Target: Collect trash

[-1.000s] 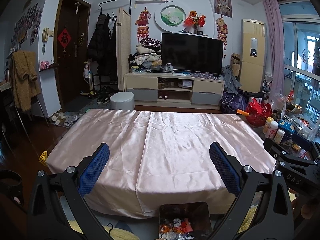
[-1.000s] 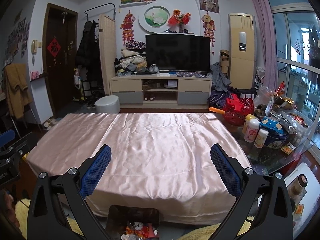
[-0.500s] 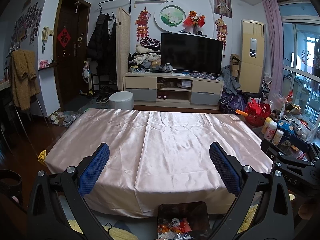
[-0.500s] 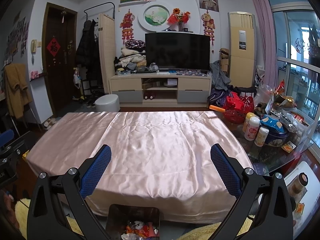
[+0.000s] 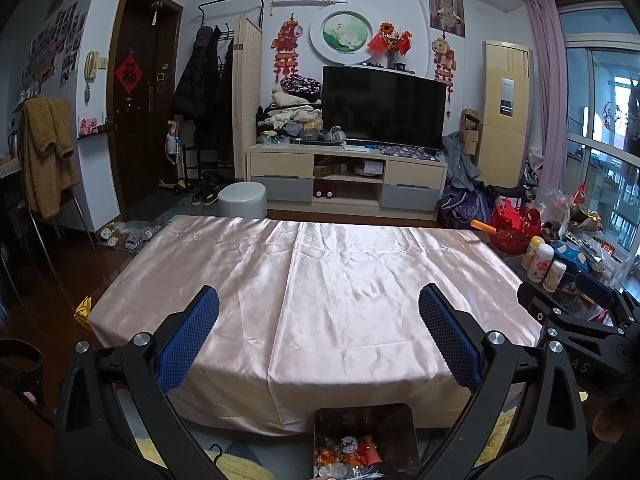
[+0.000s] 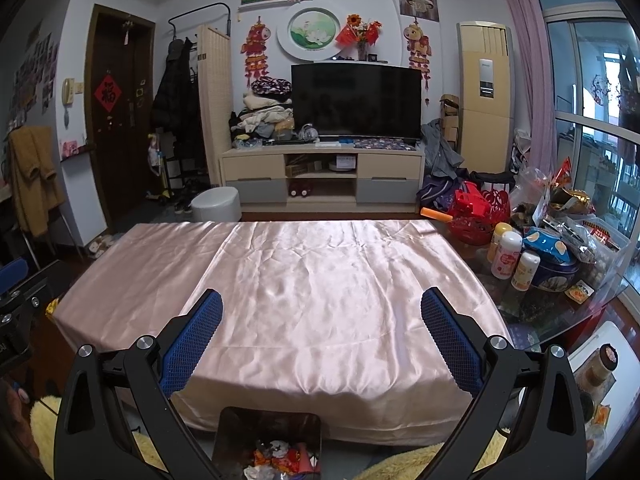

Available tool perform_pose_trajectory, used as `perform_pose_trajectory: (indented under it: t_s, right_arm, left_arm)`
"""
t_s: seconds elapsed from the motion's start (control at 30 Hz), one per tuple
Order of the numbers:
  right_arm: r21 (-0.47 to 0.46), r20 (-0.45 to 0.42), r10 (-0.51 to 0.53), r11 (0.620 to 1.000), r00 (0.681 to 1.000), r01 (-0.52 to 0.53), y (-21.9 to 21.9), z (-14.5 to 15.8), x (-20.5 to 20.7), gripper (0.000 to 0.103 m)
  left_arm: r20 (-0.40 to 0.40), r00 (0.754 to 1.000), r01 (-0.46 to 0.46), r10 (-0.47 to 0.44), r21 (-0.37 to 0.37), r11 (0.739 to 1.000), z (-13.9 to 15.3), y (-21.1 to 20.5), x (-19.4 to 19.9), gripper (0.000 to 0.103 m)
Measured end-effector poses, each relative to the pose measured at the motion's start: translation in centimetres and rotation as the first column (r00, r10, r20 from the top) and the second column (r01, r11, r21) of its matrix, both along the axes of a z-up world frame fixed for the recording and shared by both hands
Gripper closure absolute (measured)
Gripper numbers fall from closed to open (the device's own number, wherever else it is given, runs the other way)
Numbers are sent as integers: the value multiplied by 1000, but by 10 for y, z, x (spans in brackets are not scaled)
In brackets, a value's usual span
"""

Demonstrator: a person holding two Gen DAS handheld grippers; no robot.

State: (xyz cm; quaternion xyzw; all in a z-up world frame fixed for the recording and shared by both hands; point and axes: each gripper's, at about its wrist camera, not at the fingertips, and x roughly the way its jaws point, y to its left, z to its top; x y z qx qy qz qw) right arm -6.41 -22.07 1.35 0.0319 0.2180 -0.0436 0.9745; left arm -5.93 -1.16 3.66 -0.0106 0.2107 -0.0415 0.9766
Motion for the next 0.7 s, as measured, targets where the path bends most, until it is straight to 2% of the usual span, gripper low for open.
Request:
perform_pose_trajectory:
  t_s: [0.7]
  right_arm:
    - [3,-6,6,1000,1000,-6,3,-4,3,3]
  left_arm:
    - [1,1000,0,0,0,1000,0,-2,-1,8]
